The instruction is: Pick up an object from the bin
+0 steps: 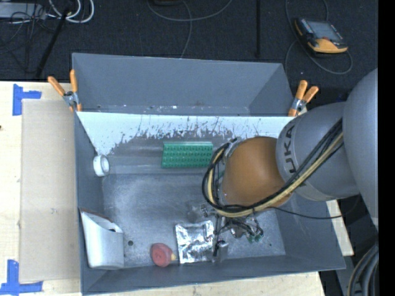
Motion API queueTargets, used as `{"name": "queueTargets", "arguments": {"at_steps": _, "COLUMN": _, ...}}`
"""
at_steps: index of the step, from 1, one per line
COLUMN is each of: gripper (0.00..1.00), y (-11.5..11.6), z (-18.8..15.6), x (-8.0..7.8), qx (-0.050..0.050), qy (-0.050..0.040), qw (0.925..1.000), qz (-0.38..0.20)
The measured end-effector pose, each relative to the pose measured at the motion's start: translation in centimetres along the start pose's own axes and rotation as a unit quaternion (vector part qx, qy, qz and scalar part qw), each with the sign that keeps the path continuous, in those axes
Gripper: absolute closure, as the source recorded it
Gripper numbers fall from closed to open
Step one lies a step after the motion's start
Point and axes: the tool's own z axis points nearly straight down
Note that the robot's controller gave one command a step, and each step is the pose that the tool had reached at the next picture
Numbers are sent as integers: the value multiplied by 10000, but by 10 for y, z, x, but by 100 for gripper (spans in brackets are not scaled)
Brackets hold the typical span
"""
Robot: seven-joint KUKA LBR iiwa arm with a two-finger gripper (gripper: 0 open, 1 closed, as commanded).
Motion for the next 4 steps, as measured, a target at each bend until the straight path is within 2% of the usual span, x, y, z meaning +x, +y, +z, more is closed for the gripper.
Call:
{"name": "queueTargets", "arguments": {"at_steps": 1, "gripper": 100, "y": 4, "z": -3, "x": -4, "qx": -11, "qy": -50, "qw": 10000, "qz": -12}}
{"name": "queueTargets", "arguments": {"at_steps": 2, "gripper": 100, "y": 63, "z": -152, "x": -31, "qx": -16, "qy": -77, "qw": 9999, "qz": 83}}
{"name": "queueTargets", "arguments": {"at_steps": 3, "gripper": 100, "y": 96, "z": -121, "x": -10, "qx": -22, "qy": -7, "qw": 9982, "qz": 601}}
{"name": "queueTargets", "arguments": {"at_steps": 4, "gripper": 0, "y": 95, "z": -122, "x": -11, "qx": -16, "qy": -19, "qw": 9981, "qz": 612}}
